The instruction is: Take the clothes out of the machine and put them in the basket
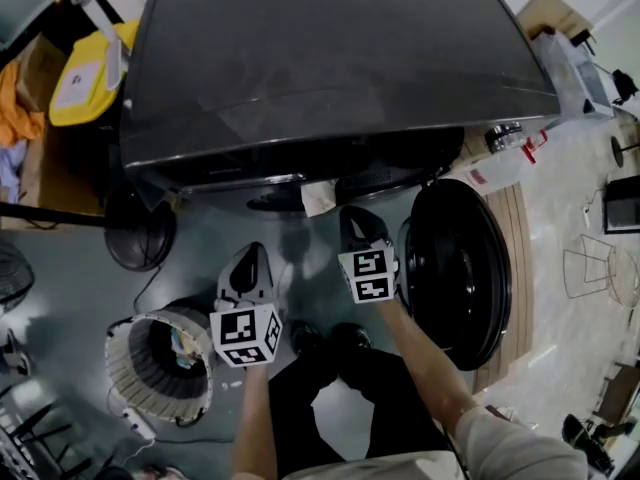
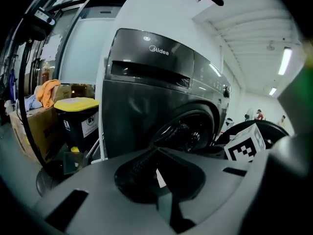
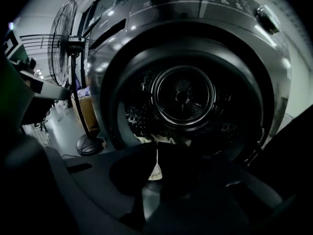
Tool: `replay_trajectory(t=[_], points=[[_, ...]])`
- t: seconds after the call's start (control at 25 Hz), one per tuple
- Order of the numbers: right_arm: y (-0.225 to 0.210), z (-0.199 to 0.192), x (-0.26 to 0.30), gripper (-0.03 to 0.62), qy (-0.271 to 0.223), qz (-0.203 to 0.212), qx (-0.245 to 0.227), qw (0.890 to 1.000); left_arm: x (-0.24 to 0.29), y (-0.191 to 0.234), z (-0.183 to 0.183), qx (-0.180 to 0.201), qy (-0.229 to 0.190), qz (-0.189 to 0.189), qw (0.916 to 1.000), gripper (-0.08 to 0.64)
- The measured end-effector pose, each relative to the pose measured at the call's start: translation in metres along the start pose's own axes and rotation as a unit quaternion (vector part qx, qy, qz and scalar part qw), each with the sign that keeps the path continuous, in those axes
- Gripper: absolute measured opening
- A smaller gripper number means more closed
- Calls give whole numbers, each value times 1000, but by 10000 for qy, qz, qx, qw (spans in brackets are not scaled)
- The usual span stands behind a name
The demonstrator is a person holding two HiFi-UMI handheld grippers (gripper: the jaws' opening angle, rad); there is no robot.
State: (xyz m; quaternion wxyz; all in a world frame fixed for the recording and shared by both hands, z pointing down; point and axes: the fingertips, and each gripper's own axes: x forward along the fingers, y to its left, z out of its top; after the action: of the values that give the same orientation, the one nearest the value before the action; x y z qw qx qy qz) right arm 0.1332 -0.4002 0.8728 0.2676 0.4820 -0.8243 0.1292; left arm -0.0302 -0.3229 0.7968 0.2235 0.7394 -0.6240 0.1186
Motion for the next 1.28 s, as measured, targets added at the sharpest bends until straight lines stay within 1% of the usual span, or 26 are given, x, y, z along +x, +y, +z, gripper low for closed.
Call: replay_trajectory(t=[0.08, 0.24, 0.28, 0.4, 0.44, 0.52, 0.6, 0.68, 0.8, 0.88, 0.96, 1.04, 1.08, 1.16, 1.2, 1.28], points=[[-5, -10, 25, 26, -13, -6, -44, 10000, 20, 0, -9, 23, -121, -32, 9999, 18], [-14, -39, 74, 33, -35, 55, -12, 10000, 58, 2, -43, 44, -188, -136, 9997, 18], [-16, -46, 88, 75, -24, 89, 25, 10000, 67, 3, -51, 50, -217, -153, 9996, 18], [-21, -64, 126, 229, 31, 219, 189, 9996, 88, 6, -72, 110, -309, -181, 9993, 18], [-23, -68, 139, 272, 14, 238, 248, 9994, 94, 7, -78, 155, -346, -192, 9991, 18], [-27, -73, 165, 337, -28, 213, 336, 9992, 105, 9, -87, 245, -412, -226, 9986, 18], [-32, -75, 186, 373, -1, 117, 358, 9993, 114, 10, -95, 295, -486, -267, 9980, 18], [-35, -74, 206, 379, 64, 8, 352, 9994, 123, 14, -99, 348, -579, -290, 9973, 18], [-41, -73, 226, 380, 169, -201, 408, 9988, 130, 15, -109, 473, -666, -352, 9960, 18], [-48, -73, 233, 380, 418, -340, 534, 9971, 134, 15, -108, 536, -787, -415, 9946, 18], [-43, -81, 234, 379, 757, -281, 664, 9945, 137, 16, -107, 556, -916, -464, 9932, 18], [-38, -83, 234, 347, 863, -247, 578, 9943, 139, 18, -108, 547, -995, -482, 9924, 18], [-40, -82, 233, 309, 854, -337, 450, 9948, 140, 18, -109, 540, -1015, -487, 9922, 18], [-50, -80, 228, 135, 799, -656, 69, 9946, 141, 19, -111, 535, -1015, -495, 9922, 18], [-53, -79, 225, 97, 756, -761, -124, 9942, 141, 19, -111, 522, -1009, -501, 9923, 18], [-53, -77, 221, 60, 662, -705, -325, 9948, 138, 20, -110, 448, -982, -512, 9928, 18]])
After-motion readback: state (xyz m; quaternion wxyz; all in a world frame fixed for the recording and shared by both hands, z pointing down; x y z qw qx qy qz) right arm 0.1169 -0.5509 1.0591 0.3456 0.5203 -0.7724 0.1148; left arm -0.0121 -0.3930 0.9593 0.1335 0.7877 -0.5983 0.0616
